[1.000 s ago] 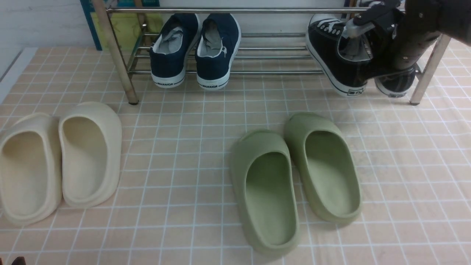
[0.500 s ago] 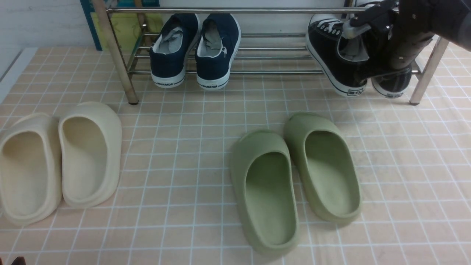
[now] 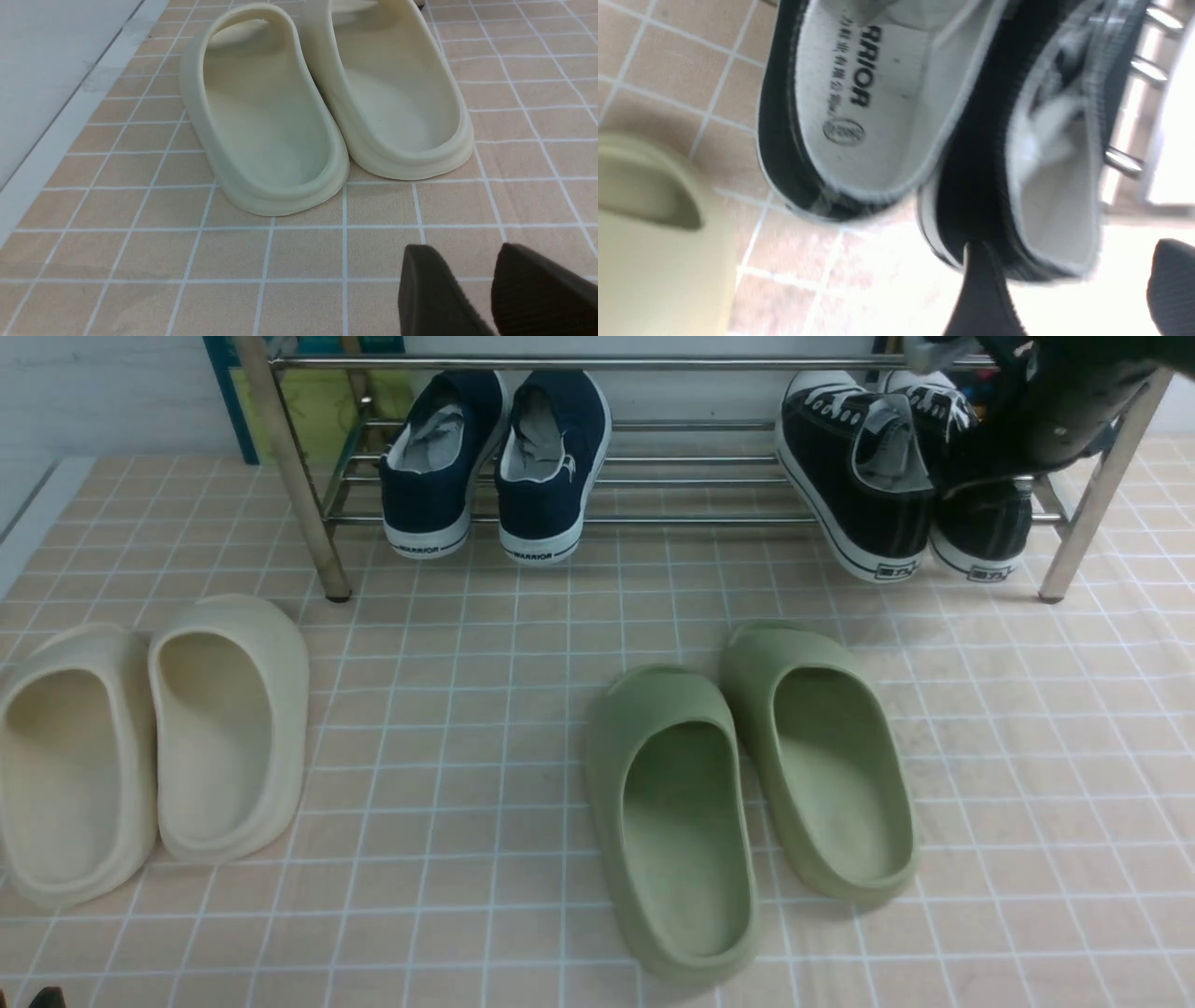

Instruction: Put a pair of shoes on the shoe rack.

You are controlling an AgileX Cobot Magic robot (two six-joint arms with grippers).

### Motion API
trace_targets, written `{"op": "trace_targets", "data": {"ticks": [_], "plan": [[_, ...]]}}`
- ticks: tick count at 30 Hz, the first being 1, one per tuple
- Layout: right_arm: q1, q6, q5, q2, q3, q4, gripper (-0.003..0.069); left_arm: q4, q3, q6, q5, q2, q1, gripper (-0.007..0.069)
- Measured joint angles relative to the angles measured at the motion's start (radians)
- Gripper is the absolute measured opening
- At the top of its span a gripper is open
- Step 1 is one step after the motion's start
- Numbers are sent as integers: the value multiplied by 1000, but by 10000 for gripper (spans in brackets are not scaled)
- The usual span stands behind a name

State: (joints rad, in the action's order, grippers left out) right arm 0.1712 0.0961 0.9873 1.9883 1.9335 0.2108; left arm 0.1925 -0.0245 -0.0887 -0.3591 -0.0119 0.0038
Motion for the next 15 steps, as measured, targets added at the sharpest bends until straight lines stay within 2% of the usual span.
{"op": "trace_targets", "data": {"ticks": [6, 8, 9, 11, 12, 13, 15], "plan": [[0, 0, 183, -143, 3, -10, 325, 0, 0, 0, 0, 0, 0, 239], [0, 0, 246, -221, -1, -65, 213, 0, 0, 0, 0, 0, 0, 239], [0, 0, 248, -227, -3, -71, 204, 0, 0, 0, 0, 0, 0, 239], [0, 21, 254, -337, -46, -182, 85, 0, 0, 0, 0, 0, 0, 239], [0, 21, 254, -337, -46, -182, 85, 0, 0, 0, 0, 0, 0, 239], [0, 56, 256, -448, -115, -274, 14, 0, 0, 0, 0, 0, 0, 239], [0, 83, 258, -536, -188, -328, -15, 1, 0, 0, 0, 0, 0, 239]]}}
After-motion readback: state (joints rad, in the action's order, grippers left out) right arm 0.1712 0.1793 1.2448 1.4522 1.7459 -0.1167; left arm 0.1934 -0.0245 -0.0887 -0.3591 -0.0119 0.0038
